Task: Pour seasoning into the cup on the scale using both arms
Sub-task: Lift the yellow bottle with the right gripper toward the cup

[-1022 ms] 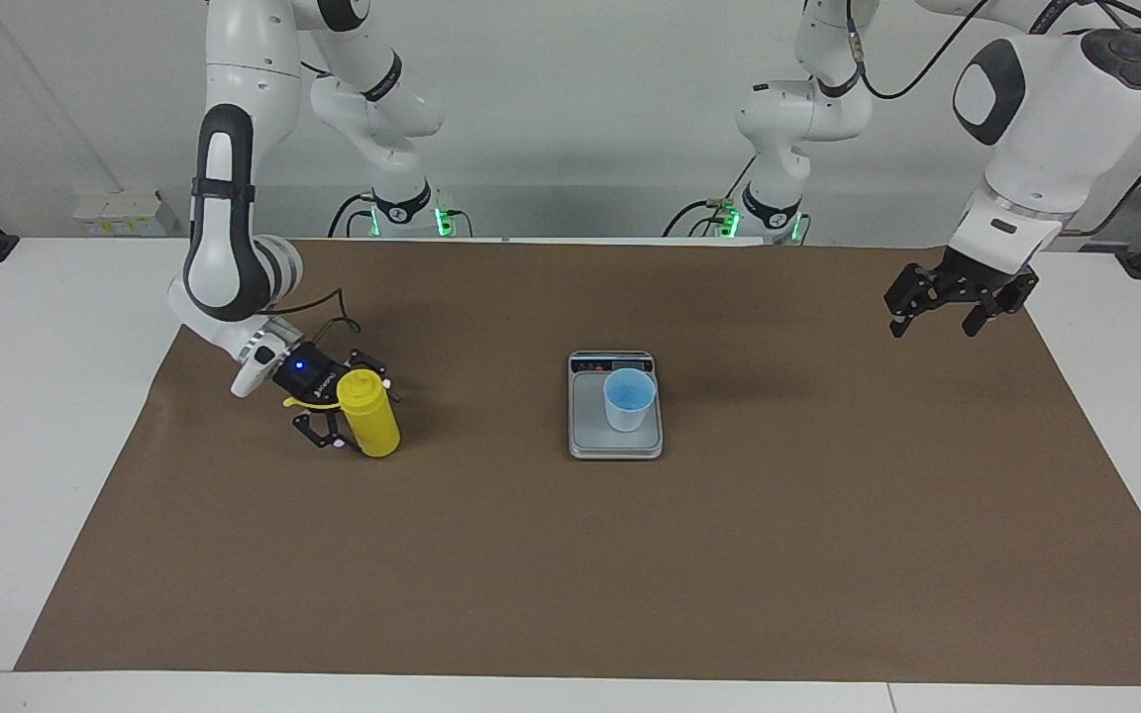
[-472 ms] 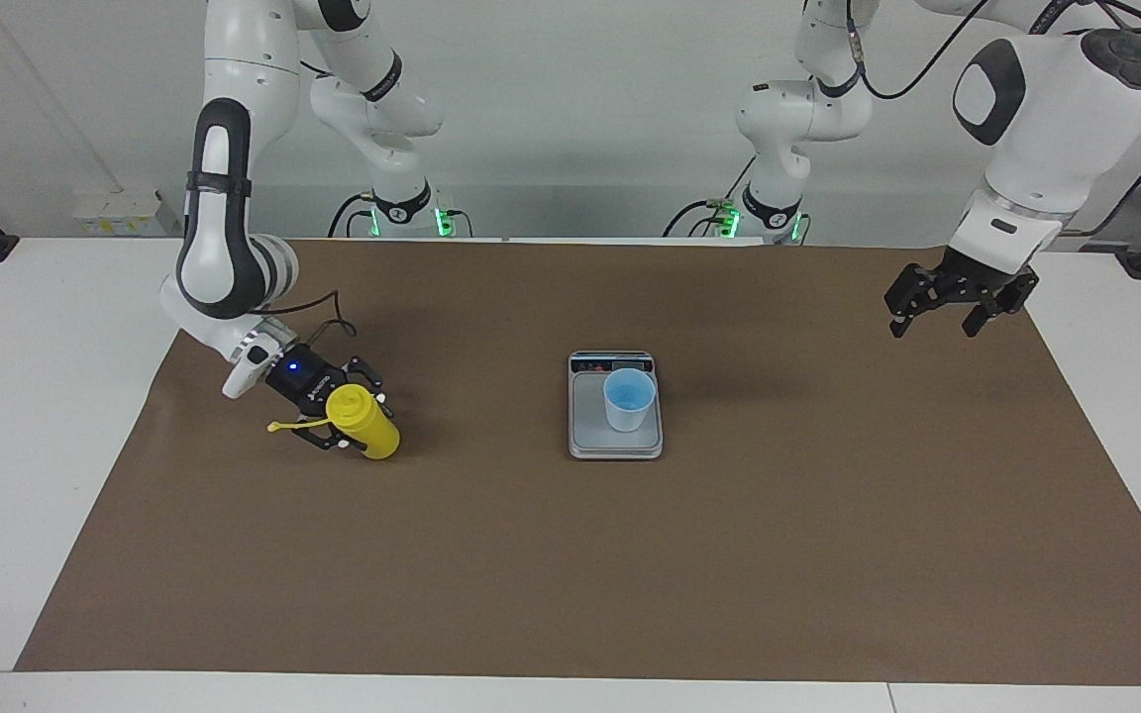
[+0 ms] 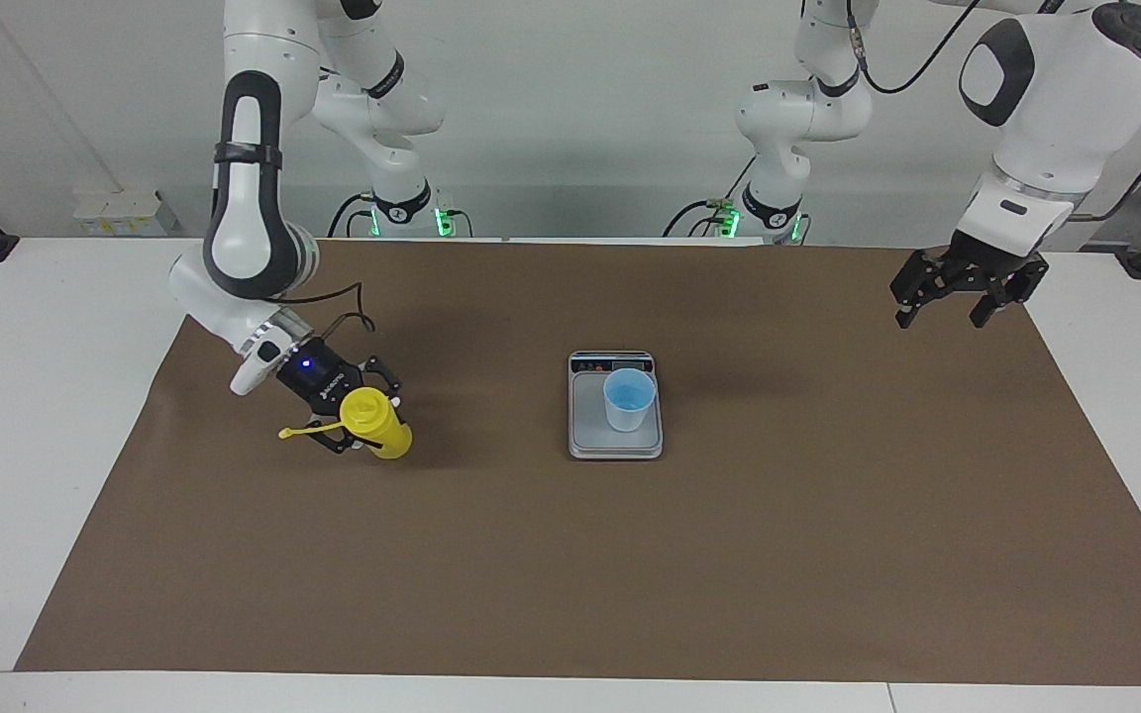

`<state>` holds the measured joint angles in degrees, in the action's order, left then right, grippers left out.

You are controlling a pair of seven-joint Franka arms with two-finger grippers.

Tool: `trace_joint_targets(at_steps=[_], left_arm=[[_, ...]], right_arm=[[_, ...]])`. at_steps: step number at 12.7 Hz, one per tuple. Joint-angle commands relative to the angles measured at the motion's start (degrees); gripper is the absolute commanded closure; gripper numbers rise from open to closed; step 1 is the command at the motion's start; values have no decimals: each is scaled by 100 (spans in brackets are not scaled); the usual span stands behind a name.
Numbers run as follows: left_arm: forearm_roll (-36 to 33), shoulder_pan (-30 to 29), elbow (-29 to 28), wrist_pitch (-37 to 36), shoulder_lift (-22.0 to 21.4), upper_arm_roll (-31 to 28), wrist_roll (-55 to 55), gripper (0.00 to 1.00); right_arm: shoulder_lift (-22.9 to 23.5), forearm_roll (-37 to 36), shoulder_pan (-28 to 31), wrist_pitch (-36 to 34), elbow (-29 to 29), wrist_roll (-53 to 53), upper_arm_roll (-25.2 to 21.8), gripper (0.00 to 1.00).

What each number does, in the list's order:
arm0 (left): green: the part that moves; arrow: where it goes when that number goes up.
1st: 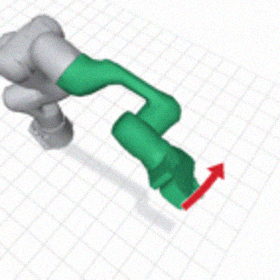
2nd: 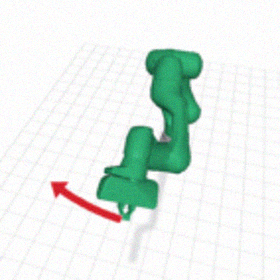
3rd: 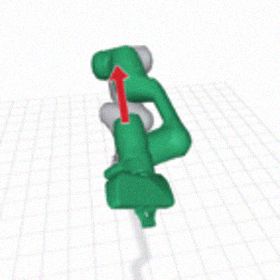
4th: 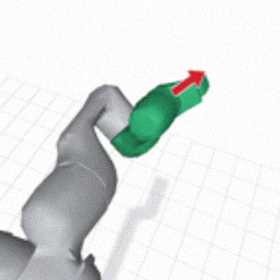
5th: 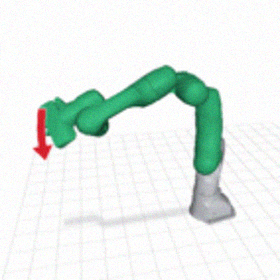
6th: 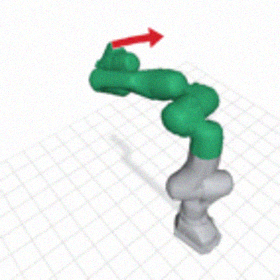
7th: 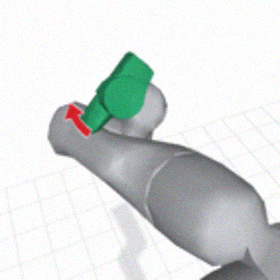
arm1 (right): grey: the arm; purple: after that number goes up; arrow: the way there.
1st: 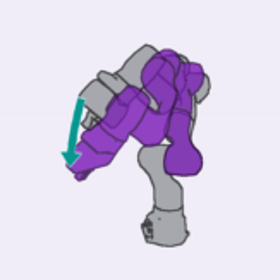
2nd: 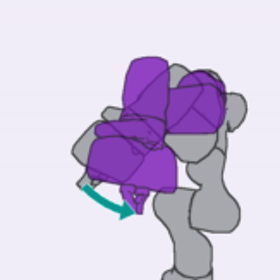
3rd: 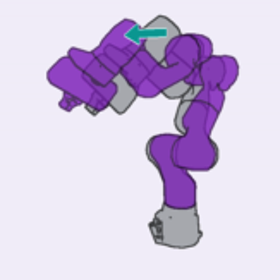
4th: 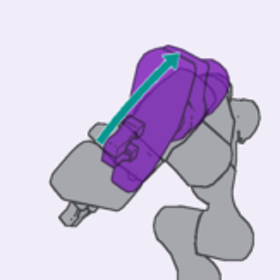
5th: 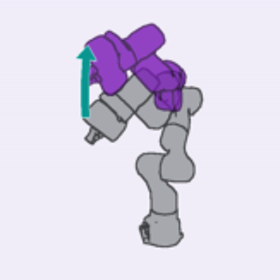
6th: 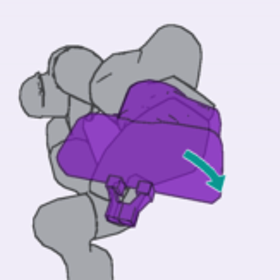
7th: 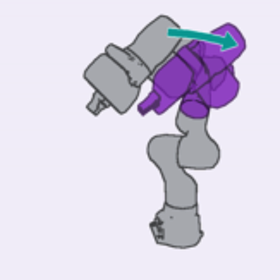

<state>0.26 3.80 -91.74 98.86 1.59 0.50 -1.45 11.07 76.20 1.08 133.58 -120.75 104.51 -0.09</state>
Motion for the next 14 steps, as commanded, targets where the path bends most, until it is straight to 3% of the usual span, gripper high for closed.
trace_joint_targets(at_steps=[1, 4, 9, 12, 14], left_arm=[[35, 33, 339, -418, -1, -41, 4, 0], [18, 103, 920, -1009, 201, -15, -48, 0], [44, 51, 754, -930, 114, 3, -40, 0], [44, 24, 457, -1009, -44, -41, -39, 0], [44, 24, 385, -1018, -80, -41, -39, 0]], right_arm=[[-114, -961, -405, 465, 305, -990, 35, 71], [-35, -2430, -863, 748, 736, -2168, 44, 71], [219, -5179, -1522, 880, 1325, -4408, 44, 71], [246, -7113, -1909, 889, 1379, -5771, 53, 71], [281, -8012, -2146, 871, 1405, -6335, 53, 71]])
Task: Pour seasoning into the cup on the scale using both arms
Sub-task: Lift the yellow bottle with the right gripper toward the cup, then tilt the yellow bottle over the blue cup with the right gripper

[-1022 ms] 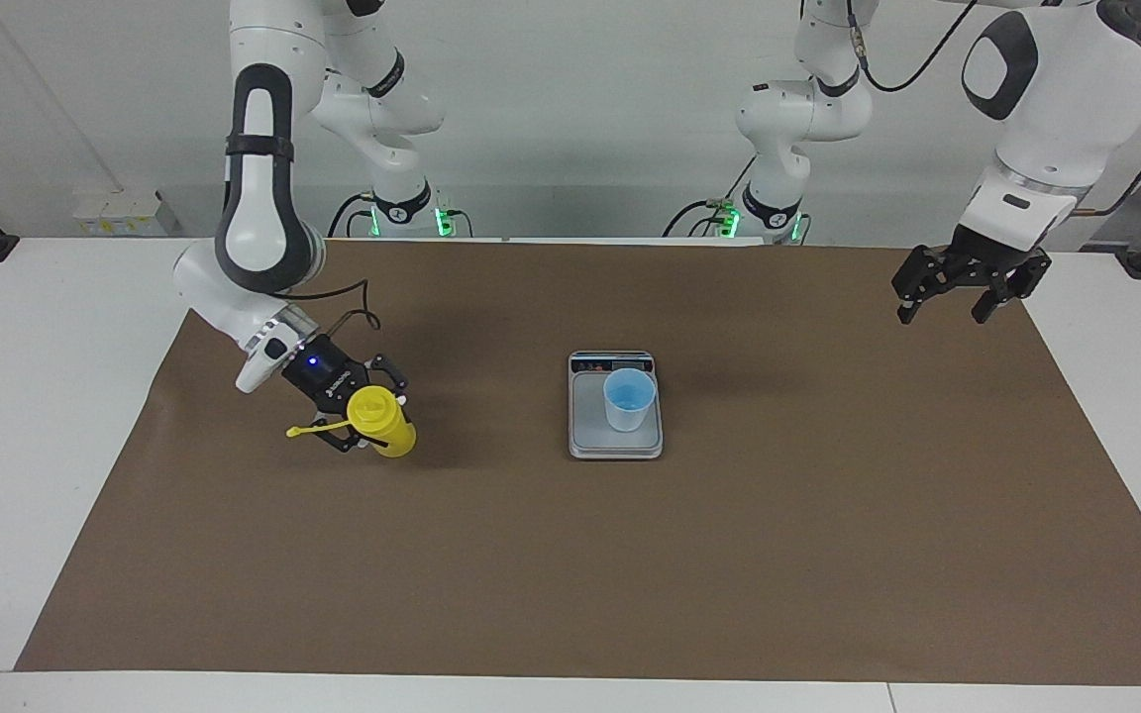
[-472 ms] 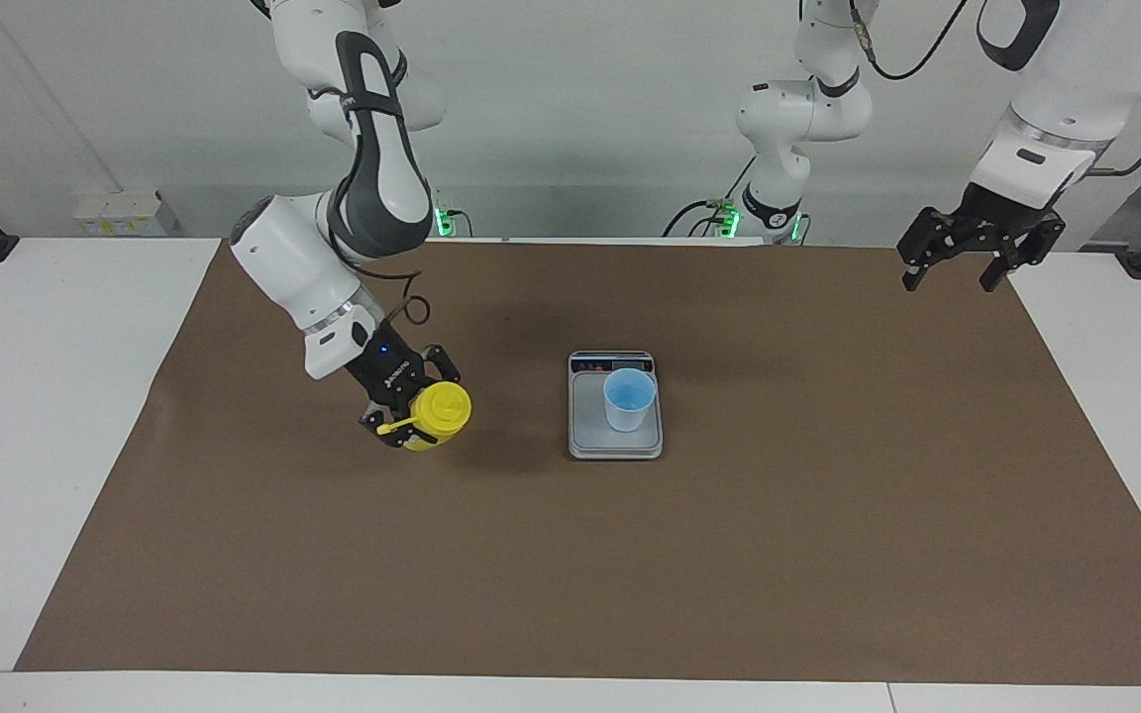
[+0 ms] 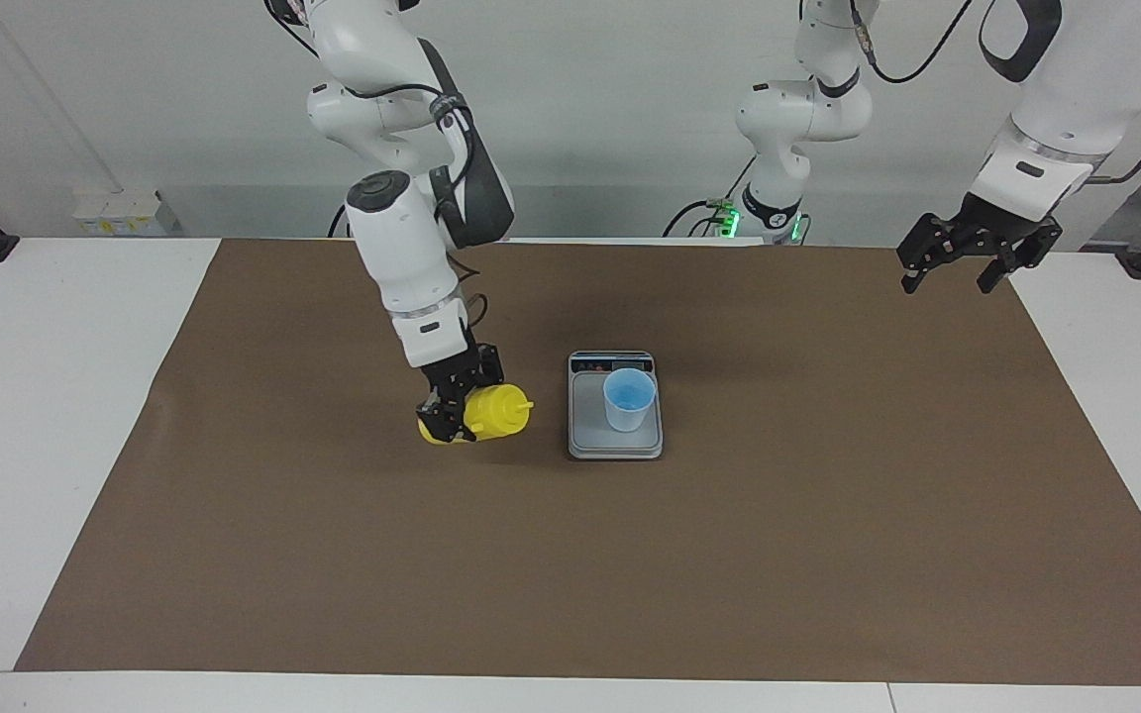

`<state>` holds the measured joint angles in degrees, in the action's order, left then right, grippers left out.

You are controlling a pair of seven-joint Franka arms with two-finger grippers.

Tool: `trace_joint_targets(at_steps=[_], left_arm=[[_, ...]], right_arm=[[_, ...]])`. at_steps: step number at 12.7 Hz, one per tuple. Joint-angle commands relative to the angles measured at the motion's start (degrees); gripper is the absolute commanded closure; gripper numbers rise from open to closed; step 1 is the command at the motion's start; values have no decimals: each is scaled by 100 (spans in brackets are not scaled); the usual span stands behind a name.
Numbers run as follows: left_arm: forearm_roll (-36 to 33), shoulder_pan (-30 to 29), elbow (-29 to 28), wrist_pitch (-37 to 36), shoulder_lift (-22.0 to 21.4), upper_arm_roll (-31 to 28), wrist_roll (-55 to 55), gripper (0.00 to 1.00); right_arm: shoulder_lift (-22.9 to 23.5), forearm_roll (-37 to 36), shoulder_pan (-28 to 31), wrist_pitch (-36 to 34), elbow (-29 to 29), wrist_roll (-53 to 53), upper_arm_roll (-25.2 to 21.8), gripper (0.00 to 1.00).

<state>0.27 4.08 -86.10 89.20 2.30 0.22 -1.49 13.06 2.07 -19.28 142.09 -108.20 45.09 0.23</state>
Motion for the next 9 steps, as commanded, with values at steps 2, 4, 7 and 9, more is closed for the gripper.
trace_joint_targets(at_steps=[2, 4, 7, 9], left_arm=[[44, -4, -179, -52, -160, -13, -35, 0], [44, -4, -179, -52, -159, -13, -35, 0], [44, -4, -179, -60, -160, -13, -35, 0], [44, -4, -179, -52, -160, -13, -35, 0]], right_arm=[[83, -1275, -278, -15, 159, -790, 12, 71], [83, -2049, -444, -67, 159, -1132, 12, 71], [83, -3130, -700, -234, 159, -1266, 21, 71], [83, -3589, -700, -235, 159, -1266, 30, 71]])
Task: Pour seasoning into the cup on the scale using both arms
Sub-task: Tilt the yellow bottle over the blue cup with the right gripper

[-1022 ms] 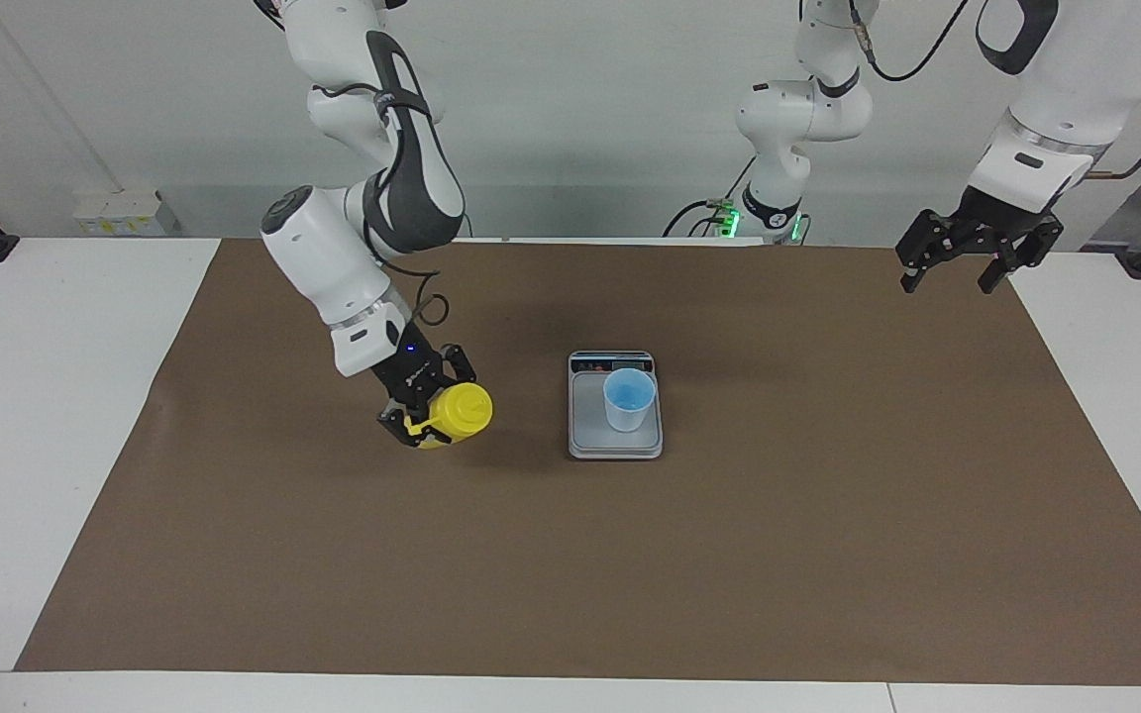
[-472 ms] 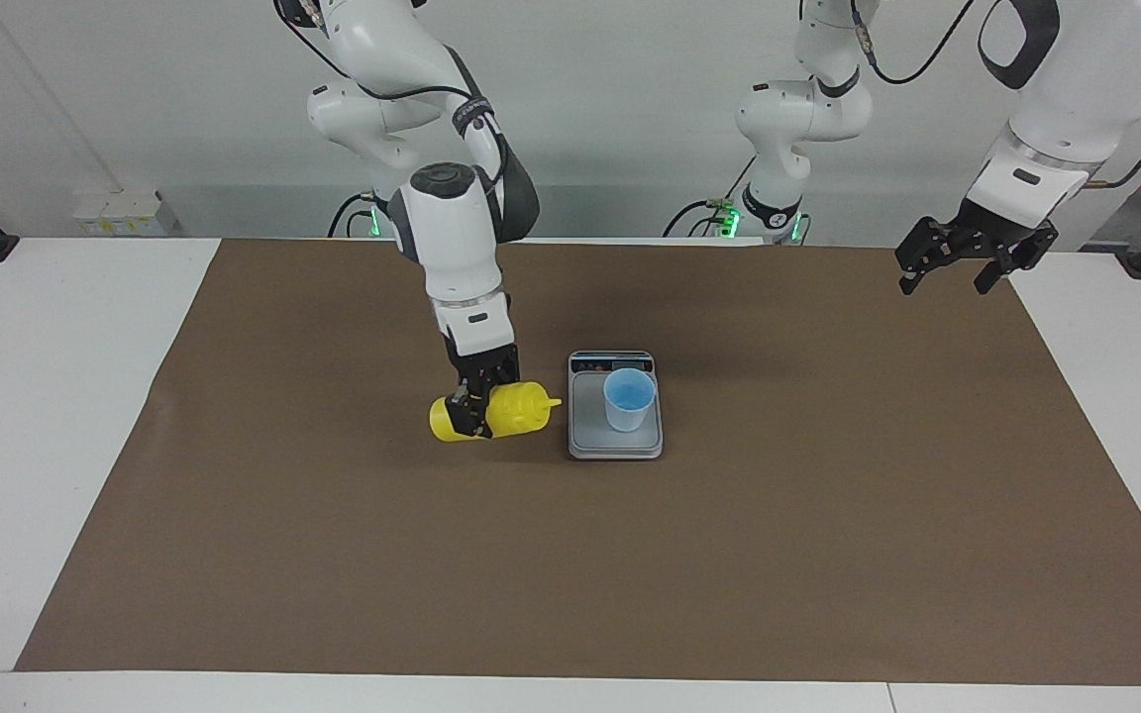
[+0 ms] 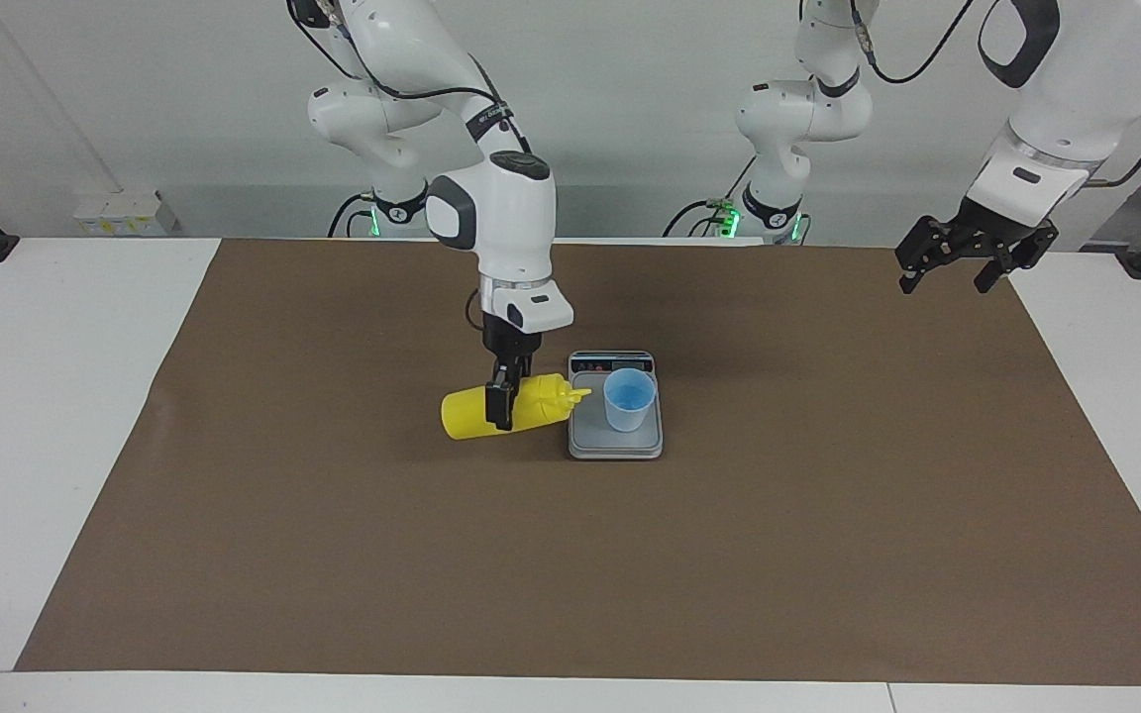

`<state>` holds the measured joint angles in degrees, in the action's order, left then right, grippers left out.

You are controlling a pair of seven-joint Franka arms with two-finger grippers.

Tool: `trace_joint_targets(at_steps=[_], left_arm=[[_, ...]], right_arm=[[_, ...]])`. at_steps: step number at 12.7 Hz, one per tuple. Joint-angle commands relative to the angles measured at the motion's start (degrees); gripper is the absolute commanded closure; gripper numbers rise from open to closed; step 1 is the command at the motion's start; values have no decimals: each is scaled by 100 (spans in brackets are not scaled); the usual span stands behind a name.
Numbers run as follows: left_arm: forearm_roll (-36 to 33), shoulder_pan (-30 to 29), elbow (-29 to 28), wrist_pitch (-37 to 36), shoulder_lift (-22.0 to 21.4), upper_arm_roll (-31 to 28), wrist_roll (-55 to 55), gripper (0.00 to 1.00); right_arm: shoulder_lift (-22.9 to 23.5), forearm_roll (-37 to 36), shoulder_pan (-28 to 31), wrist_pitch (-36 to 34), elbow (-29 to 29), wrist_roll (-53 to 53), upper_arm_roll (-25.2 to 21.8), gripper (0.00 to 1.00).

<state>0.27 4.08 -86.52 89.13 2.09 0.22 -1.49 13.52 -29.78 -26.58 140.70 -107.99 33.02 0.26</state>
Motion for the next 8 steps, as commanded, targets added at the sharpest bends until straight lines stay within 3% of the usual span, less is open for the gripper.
trace_joint_targets(at_steps=[1, 3, 8], left_arm=[[44, -4, -138, -44, -139, -13, -35, 0], [44, -4, -138, -44, -139, -13, -35, 0], [44, -4, -138, -44, -139, -13, -35, 0]], right_arm=[[28, -467, -5, -95, 137, -59, 27, 71], [-16, -1507, -277, -235, 128, -111, 9, 79], [10, -2828, -479, -384, 59, -621, 27, 87]])
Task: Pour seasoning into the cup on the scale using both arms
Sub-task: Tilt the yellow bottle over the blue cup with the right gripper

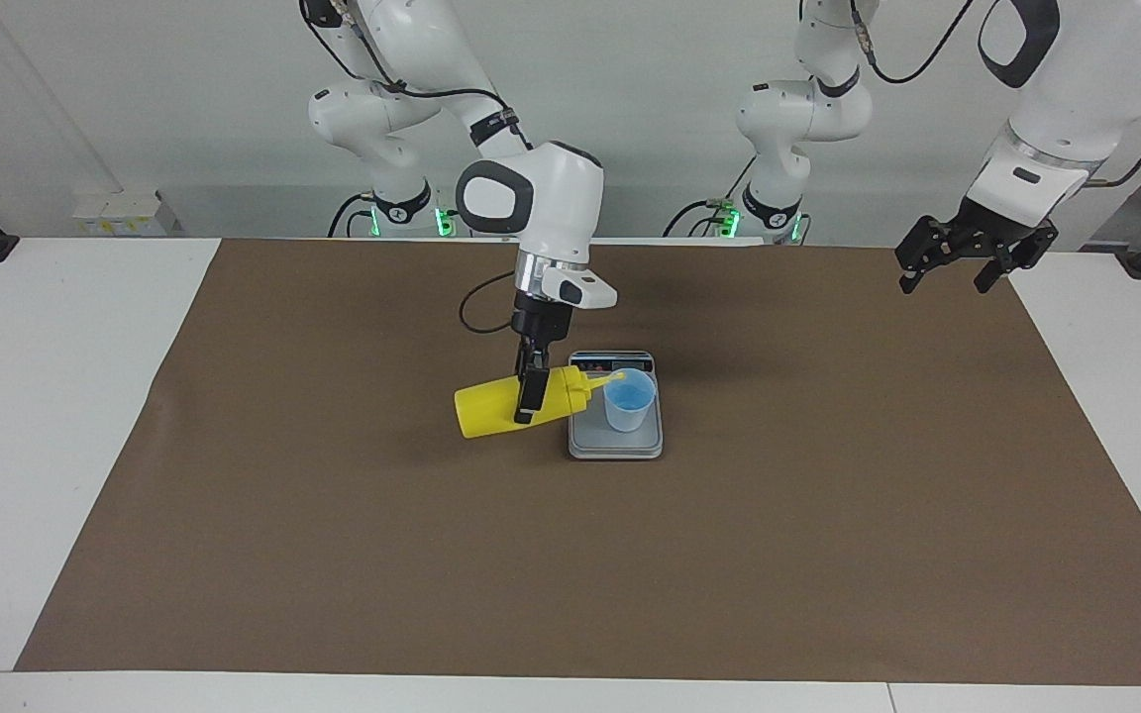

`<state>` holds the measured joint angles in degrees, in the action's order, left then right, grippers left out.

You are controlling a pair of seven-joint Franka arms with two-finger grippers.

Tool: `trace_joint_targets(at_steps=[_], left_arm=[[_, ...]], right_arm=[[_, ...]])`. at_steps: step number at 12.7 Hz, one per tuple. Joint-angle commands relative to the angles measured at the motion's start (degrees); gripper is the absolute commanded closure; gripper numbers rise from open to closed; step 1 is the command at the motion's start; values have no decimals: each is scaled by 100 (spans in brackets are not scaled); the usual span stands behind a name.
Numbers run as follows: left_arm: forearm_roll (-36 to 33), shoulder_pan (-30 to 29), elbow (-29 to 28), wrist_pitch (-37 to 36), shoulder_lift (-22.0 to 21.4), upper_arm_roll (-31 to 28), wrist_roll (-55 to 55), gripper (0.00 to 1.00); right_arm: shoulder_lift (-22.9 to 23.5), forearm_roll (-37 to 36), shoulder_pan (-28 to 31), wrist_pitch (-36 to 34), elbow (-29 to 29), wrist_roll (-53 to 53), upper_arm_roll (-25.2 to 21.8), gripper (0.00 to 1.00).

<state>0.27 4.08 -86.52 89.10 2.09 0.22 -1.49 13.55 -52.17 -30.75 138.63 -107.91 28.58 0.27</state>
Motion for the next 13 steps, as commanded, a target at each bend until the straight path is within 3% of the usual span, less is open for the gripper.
trace_joint_targets(at_steps=[1, 6, 8, 13], left_arm=[[44, -4, -137, -42, -130, -13, -35, 0], [44, -4, -137, -42, -139, -13, -35, 0], [44, -4, -137, -42, -139, -13, -35, 0], [44, -4, -137, -42, -139, -13, -35, 0]], right_arm=[[25, -1054, -167, -283, 50, -282, 26, 89], [279, -1804, -519, -643, 68, -1011, 26, 95], [437, -2593, -659, -915, 68, -1519, 26, 95], [491, -2948, -766, -1092, -29, -1662, 26, 96]])
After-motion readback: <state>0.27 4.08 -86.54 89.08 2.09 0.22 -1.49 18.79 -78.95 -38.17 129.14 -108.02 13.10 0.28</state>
